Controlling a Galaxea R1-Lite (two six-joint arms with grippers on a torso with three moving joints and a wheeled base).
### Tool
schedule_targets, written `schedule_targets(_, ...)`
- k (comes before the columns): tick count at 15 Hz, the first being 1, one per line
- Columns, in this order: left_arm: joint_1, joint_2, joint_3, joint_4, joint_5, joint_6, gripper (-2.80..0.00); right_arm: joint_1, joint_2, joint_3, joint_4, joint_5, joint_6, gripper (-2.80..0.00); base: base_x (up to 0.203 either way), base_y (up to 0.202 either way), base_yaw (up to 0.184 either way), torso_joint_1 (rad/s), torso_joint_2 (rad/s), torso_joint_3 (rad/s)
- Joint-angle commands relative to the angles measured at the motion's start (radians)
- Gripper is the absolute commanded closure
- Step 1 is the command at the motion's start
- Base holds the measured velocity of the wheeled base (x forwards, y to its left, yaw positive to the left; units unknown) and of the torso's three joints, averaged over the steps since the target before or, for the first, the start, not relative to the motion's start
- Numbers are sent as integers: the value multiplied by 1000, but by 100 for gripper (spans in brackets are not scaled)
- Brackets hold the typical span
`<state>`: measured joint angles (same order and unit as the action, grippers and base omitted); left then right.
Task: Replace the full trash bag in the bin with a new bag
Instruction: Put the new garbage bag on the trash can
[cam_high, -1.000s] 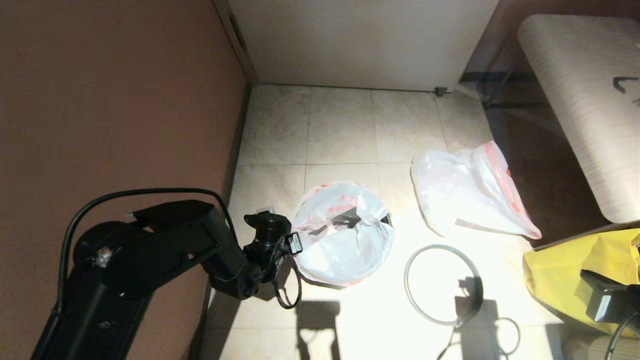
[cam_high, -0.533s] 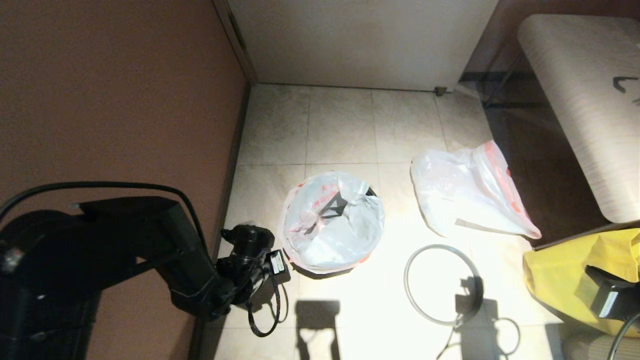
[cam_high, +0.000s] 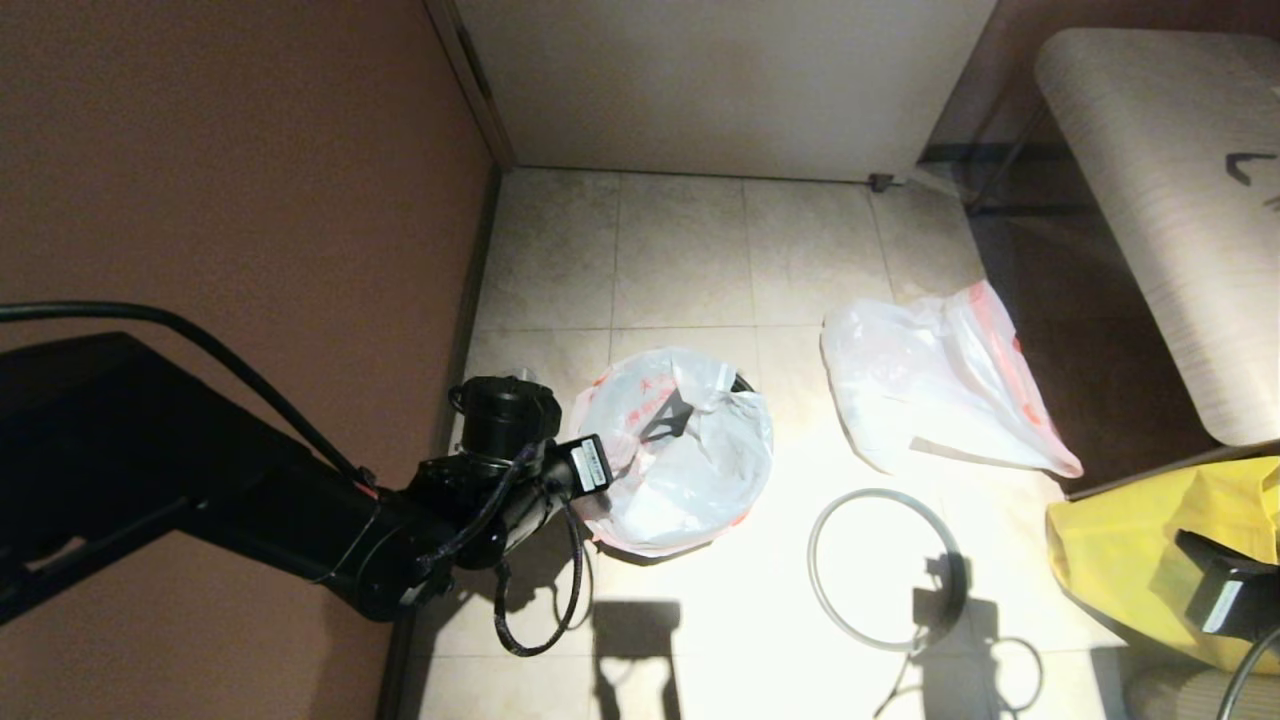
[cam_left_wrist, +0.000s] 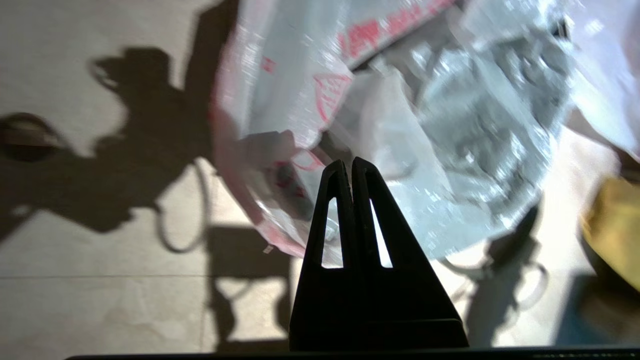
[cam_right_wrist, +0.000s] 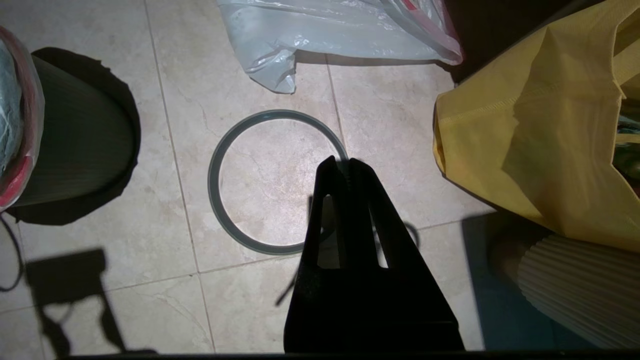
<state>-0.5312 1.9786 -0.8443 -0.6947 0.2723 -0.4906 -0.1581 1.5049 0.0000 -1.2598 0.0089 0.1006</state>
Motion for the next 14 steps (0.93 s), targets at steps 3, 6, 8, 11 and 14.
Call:
schedule_targets(3,105,106,66,-22,-172,135,0,1,37,0,-12,1,-2,0,0,0,0,0,0,0)
schedule_targets(6,162,236,75,-284,-207,216,0,2,59,0,-12,2,-1,0,0,0,0,0,0,0)
schedule_targets(8,186,323,68,-459,-223,311,0,2,65,0,-14,3,-1,0,0,0,0,0,0,0)
schedule_targets(11,204,351,40,-548,-221,341,0,2,81,0,-16,3,1,0,0,0,0,0,0,0)
schedule_targets(14,215,369,2,-564,-207,342,0,1,95,0,-24,19,0,0,0,0,0,0,0,0)
